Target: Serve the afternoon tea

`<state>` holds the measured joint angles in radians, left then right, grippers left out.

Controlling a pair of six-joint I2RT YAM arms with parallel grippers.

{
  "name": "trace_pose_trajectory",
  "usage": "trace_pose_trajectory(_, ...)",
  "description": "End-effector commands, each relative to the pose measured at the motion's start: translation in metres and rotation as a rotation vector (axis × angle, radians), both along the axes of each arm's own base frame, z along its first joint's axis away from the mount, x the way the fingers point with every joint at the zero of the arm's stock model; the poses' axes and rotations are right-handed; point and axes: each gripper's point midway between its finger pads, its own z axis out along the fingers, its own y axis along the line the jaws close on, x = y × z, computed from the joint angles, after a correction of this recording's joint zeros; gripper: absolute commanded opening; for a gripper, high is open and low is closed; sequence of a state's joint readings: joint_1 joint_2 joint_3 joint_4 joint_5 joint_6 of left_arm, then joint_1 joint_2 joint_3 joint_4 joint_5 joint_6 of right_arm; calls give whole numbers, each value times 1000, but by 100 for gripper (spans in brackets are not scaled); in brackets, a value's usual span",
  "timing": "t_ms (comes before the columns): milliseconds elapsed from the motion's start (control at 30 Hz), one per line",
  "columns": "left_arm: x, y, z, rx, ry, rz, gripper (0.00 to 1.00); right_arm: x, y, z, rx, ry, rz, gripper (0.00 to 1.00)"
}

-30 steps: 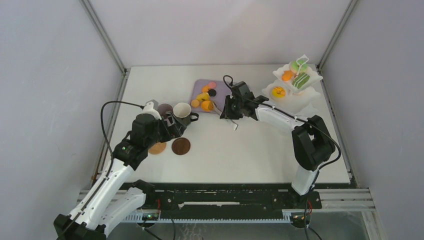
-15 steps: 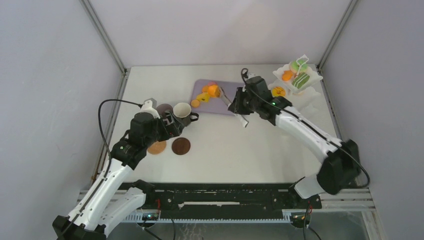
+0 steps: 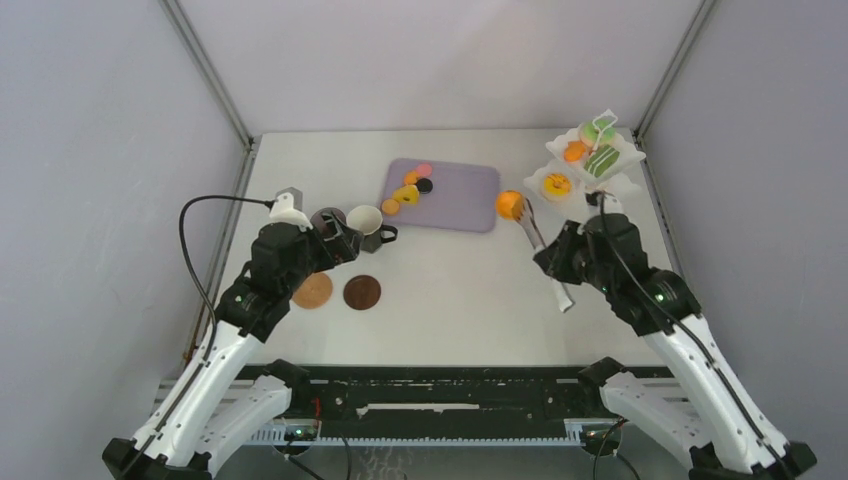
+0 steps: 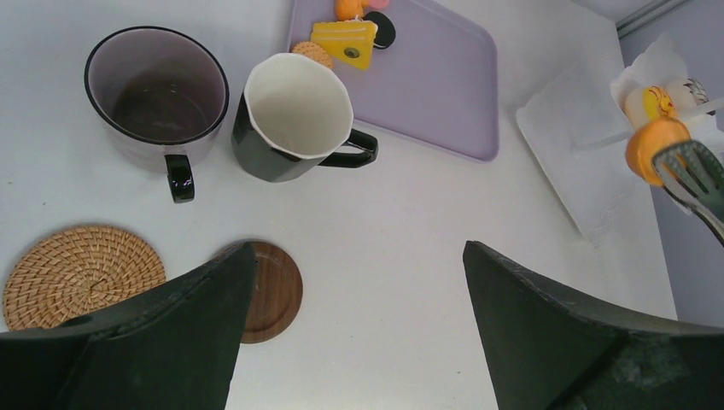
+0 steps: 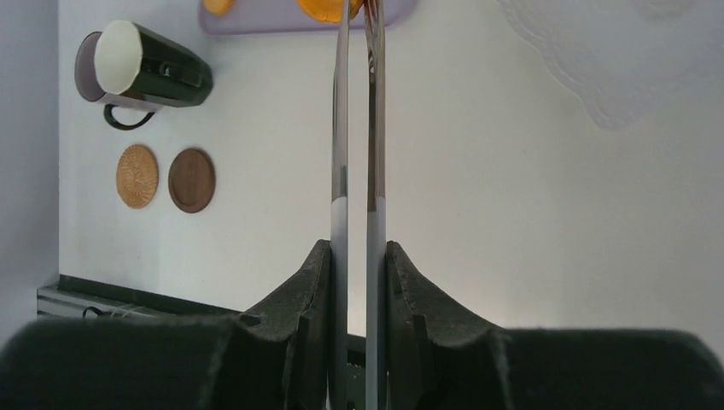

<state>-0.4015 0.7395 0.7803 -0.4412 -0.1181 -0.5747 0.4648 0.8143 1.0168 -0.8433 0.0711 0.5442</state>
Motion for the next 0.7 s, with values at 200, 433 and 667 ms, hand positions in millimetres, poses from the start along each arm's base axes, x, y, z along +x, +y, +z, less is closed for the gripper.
trace_pose_trajectory(200, 10, -10, 25, -21, -86, -44, 94, -29, -64, -2, 23, 37, -241, 0)
trace_pose_trajectory(433, 6, -12, 25, -20, -105, -66, 94, -15, -90, 8, 89, 0, -334, 0)
trace_pose_trajectory(667, 9, -16, 23, -19, -94, -81, 95, 7, -104, 10, 88, -24, -366, 0)
